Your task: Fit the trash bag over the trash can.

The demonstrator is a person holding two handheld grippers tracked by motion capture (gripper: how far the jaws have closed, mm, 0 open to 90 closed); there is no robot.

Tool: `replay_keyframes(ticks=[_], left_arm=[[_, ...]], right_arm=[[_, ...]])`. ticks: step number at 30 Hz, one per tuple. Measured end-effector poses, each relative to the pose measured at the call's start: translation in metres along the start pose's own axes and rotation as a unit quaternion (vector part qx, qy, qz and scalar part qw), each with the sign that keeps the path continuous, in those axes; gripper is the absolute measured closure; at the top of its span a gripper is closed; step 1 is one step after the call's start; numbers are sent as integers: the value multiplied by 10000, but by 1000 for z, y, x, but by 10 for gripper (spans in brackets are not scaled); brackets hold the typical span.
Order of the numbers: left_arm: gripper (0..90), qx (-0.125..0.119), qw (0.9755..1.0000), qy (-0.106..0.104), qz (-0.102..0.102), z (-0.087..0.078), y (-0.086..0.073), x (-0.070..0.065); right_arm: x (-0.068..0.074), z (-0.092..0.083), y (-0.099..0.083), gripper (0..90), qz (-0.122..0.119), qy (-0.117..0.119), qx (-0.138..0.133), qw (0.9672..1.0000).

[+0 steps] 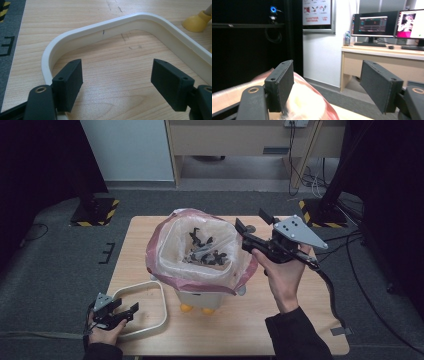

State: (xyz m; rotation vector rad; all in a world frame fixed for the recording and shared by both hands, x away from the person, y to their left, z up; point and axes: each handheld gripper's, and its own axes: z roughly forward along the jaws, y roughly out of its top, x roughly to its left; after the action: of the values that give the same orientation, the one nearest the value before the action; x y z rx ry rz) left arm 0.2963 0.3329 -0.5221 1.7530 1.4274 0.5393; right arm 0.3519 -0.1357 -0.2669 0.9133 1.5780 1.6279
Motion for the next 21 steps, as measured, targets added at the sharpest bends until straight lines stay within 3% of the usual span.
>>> replay_keyframes(ticks=[13, 21], left_arm=[[311, -162, 9999, 5, 26, -6, 3, 0], [346, -273, 9996, 12, -47, -12, 5, 3]], right_arm=[[-53, -38, -62, 234, 413, -307, 235, 9984], [-80, -59, -117, 214, 599, -403, 661, 9952]])
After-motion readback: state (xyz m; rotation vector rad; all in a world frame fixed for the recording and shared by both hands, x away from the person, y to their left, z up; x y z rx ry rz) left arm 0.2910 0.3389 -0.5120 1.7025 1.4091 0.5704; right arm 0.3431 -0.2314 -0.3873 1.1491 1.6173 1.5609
